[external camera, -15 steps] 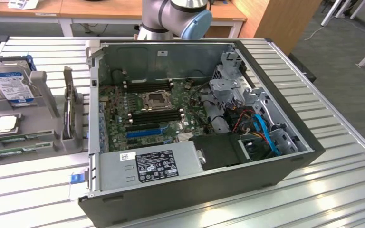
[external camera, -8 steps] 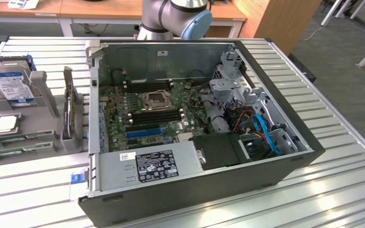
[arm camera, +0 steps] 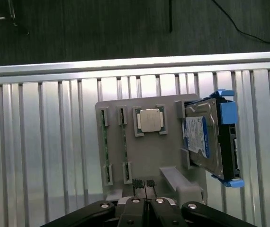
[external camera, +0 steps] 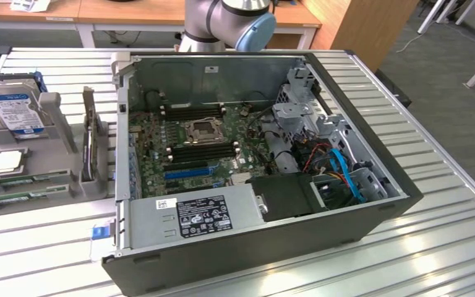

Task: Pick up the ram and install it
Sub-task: 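Pick up the ram and move it above insertion slot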

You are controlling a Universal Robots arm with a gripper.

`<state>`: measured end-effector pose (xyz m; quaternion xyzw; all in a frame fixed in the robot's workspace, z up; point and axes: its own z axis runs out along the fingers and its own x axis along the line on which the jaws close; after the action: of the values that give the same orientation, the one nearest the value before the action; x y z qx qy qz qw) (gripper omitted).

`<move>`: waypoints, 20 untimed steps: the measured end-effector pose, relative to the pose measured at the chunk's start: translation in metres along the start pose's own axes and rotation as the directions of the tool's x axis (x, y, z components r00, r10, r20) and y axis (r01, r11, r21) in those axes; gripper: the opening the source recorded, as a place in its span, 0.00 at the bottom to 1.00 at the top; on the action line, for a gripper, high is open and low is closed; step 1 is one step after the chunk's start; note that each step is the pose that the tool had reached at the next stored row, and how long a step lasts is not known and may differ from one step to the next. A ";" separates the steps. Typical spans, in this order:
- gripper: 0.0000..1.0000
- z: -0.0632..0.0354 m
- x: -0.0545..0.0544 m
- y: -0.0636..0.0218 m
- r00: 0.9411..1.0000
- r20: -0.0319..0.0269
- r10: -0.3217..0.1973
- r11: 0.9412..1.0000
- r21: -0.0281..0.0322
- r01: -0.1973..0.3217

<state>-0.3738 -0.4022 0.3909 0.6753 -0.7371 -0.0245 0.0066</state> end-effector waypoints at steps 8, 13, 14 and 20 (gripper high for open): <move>0.10 0.0014 0.000 -0.0001 1.000 0.000 0.000 1.000 0.000 0.000; 0.10 0.0028 0.000 -0.0001 1.000 0.000 0.000 1.000 0.000 0.000; 0.10 0.0027 0.000 -0.0001 1.000 0.000 0.000 1.000 0.000 0.000; 0.10 0.0029 0.000 -0.0002 1.000 0.000 0.000 1.000 0.000 0.000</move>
<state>-0.3738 -0.4026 0.3880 0.6753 -0.7371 -0.0245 0.0066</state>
